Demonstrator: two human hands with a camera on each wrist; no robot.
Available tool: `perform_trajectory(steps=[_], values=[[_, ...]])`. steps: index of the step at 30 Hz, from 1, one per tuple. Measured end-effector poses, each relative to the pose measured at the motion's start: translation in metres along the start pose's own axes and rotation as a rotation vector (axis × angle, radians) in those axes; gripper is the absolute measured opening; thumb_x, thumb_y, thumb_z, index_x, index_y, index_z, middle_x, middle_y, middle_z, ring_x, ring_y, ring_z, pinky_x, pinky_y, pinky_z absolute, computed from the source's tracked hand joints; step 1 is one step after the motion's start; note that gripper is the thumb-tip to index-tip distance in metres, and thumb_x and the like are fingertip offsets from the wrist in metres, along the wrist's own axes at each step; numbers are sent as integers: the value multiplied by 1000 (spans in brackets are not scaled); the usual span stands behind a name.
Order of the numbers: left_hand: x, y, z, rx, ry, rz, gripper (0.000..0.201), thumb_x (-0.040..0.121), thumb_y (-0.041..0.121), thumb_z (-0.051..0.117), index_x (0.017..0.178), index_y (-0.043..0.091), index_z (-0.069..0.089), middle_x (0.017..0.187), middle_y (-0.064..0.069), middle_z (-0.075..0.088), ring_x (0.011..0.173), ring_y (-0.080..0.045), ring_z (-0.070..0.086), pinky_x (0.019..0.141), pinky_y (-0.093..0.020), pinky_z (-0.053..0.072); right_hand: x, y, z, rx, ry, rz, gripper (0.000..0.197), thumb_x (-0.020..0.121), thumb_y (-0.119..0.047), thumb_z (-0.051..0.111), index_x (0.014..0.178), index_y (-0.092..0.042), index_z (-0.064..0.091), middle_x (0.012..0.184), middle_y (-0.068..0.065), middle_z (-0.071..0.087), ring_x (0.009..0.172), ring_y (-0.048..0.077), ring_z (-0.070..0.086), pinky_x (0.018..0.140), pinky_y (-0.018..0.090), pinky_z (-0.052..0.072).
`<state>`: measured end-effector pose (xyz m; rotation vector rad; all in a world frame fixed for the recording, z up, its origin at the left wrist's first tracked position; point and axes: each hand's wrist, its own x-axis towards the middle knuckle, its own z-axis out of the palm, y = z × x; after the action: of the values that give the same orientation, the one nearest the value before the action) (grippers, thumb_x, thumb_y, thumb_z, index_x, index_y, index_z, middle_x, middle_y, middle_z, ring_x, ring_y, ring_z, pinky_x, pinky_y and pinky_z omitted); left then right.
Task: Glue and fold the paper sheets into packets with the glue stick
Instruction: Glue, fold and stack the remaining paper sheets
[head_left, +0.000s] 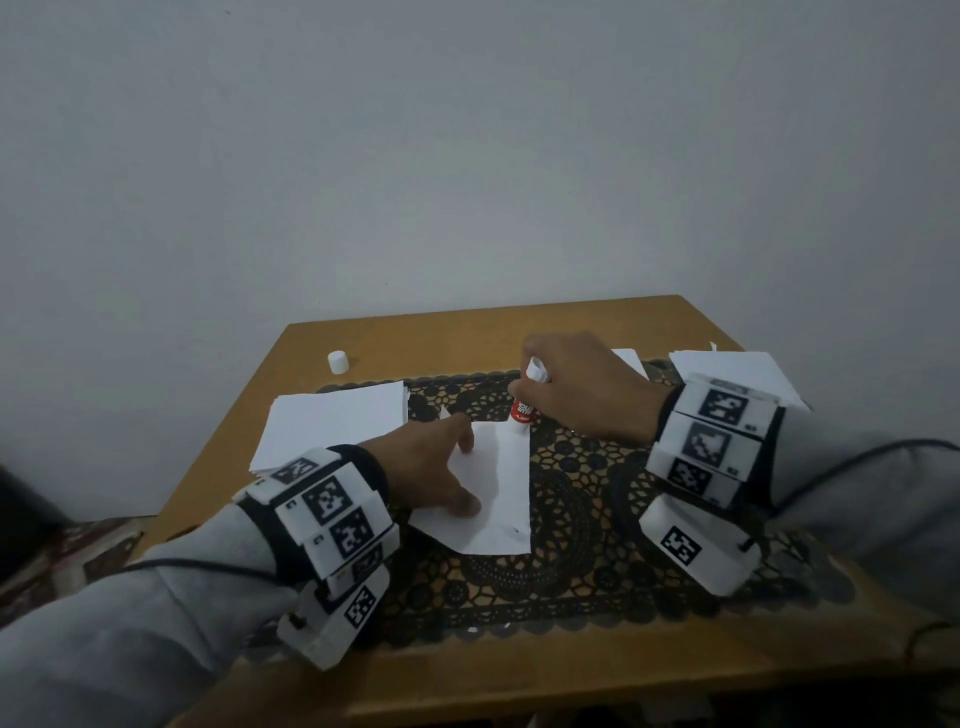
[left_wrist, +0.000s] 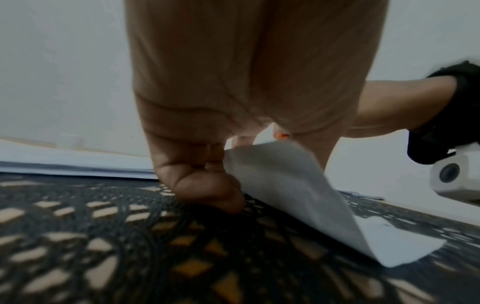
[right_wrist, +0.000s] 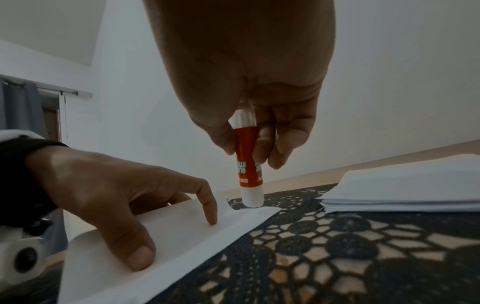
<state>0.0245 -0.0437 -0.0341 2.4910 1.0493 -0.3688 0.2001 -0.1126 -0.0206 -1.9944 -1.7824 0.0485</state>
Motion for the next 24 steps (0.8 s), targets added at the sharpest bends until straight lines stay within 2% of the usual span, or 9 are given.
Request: perform_trajectory(steps=[5, 9, 12, 14, 16, 19, 24], values=[[1, -2, 1, 16, 13, 31, 58, 80, 42, 73, 123, 25, 39, 122, -2, 52, 97, -18, 49, 79, -29, 41, 7, 0, 10, -33, -56, 8, 19, 94, -31, 56, 92, -12, 55, 85, 4, 60, 76, 22, 55, 65, 36, 46], [2, -3, 1, 32, 19, 46, 57, 80, 42, 72, 123, 24, 40, 122, -2, 52, 98, -18, 49, 79, -28, 41, 9, -5, 9, -17, -116, -6, 17, 90, -26, 62, 93, -9, 61, 92, 3, 62, 83, 21, 56, 68, 34, 46], [2, -4, 1, 34, 14, 50, 56, 79, 42, 73, 121, 24, 40, 121, -1, 53, 98, -18, 49, 79, -28, 41, 7, -10, 10, -20, -176, -21, 15, 87, -25, 63, 91, -11, 61, 92, 1, 60, 84, 20, 55, 64, 31, 42], [2, -3, 1, 33, 13, 53, 55, 80, 42, 73, 120, 24, 40, 119, -1, 53, 97, -18, 50, 78, -28, 41, 3, -11, 11, -22, -186, -25, 14, 86, -27, 63, 89, -14, 59, 92, 1, 62, 84, 20, 56, 67, 33, 46], [2, -4, 1, 32, 16, 55, 54, 80, 41, 72, 120, 23, 40, 118, -1, 52, 96, -18, 49, 77, -28, 41, -3, -13, 11, -9, -195, -20, 13, 86, -29, 63, 88, -16, 58, 89, 0, 61, 78, 17, 55, 65, 32, 45], [1, -4, 1, 36, 21, 50, 55, 80, 41, 72, 122, 22, 41, 122, -2, 52, 97, -18, 48, 80, -29, 41, -14, -17, 10, 9, -208, -36, 14, 85, -29, 64, 84, -17, 56, 77, -7, 54, 66, 8, 47, 55, 26, 33], [1, -3, 1, 23, 24, 41, 55, 80, 42, 73, 121, 23, 42, 125, -2, 52, 100, -17, 48, 82, -29, 42, -33, -24, 6, 54, -232, -78, 14, 84, -27, 66, 82, -14, 59, 71, -11, 52, 66, 7, 47, 57, 26, 31]])
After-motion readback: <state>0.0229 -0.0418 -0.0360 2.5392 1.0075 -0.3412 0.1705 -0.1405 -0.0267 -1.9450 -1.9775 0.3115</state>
